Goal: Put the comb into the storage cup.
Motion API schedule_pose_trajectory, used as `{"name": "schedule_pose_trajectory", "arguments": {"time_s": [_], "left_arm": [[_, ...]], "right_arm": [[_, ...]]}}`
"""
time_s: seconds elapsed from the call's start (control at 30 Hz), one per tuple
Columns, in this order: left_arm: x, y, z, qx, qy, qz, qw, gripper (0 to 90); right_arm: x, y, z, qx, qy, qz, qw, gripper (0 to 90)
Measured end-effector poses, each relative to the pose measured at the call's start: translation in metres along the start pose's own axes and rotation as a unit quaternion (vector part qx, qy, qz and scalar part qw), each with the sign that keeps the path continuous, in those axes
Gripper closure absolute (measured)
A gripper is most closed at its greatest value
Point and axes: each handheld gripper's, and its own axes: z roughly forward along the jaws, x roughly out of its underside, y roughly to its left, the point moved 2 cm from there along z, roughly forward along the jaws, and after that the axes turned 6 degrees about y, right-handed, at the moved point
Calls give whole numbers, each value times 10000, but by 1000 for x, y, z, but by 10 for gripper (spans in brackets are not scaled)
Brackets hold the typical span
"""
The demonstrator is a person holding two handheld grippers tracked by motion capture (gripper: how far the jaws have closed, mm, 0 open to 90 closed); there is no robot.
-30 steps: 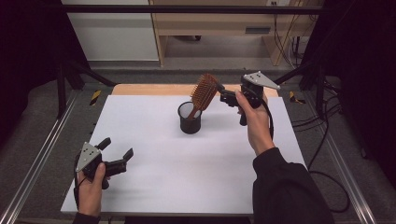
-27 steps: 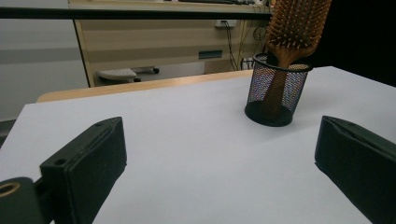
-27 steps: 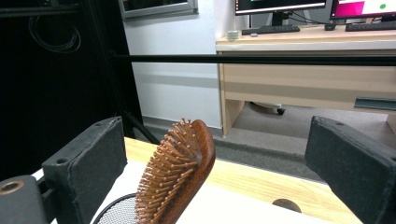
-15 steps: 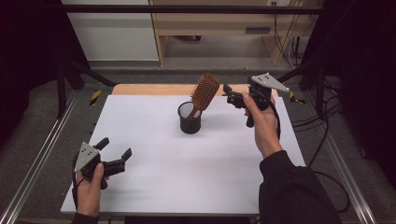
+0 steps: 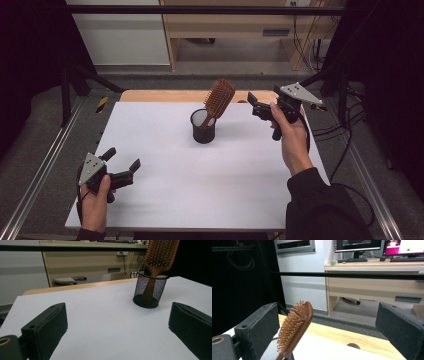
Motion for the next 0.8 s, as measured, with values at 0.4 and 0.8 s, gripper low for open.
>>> {"name": "schedule_pose_trajectory", "arguments": {"time_s": [0.4, 0.8], "left_arm": [[0, 3, -3, -73, -37, -24, 10000, 24], [1, 5, -11, -71, -77, -34, 9999, 24]], "right_arm": [[8, -17, -16, 230, -39, 28, 9997, 26], [14, -34, -32, 362, -94, 135, 9992, 19]]}}
